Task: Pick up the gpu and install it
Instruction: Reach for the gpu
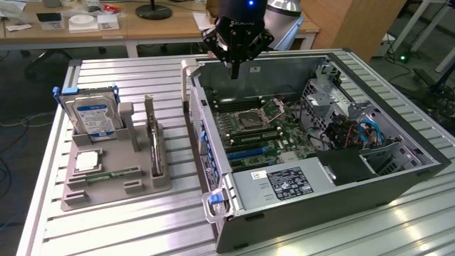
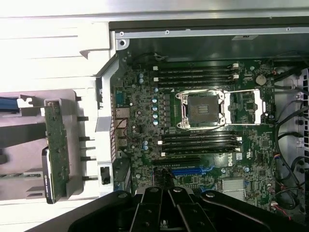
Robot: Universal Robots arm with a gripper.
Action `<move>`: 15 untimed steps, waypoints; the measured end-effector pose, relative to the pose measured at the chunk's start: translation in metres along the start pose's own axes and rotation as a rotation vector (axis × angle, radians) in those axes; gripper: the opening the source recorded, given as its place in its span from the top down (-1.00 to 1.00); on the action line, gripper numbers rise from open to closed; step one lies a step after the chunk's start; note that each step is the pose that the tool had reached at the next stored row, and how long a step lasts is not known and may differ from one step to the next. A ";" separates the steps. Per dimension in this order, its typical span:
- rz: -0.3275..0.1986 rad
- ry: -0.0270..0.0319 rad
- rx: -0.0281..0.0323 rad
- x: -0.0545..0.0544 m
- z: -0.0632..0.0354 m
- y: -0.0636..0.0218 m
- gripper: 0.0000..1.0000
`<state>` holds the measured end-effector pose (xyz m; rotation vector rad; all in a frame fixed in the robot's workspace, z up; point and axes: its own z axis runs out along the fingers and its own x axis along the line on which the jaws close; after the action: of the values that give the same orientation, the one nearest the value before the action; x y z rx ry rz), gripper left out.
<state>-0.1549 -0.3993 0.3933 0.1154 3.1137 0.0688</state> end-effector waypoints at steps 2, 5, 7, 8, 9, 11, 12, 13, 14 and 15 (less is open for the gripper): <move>0.000 0.0000 -0.0001 0.002 0.0000 -0.0002 0.80; 0.000 0.0000 -0.0001 0.005 -0.0001 -0.0004 0.80; 0.000 0.0000 0.0000 0.007 -0.0002 -0.0005 0.80; 0.000 0.0000 -0.0001 0.008 -0.0002 -0.0006 0.80; 0.000 0.0000 -0.0001 0.009 -0.0002 -0.0007 0.80; 0.000 0.0000 0.0000 0.011 -0.0003 -0.0008 0.80; 0.000 0.0000 0.0000 0.012 -0.0003 -0.0009 0.80; 0.000 0.0001 0.0000 0.013 -0.0004 -0.0010 0.80; 0.000 0.0000 0.0000 0.014 -0.0004 -0.0011 0.80; 0.000 0.0000 -0.0001 0.015 -0.0004 -0.0012 0.80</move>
<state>-0.1701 -0.3993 0.3933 0.1155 3.1137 0.0689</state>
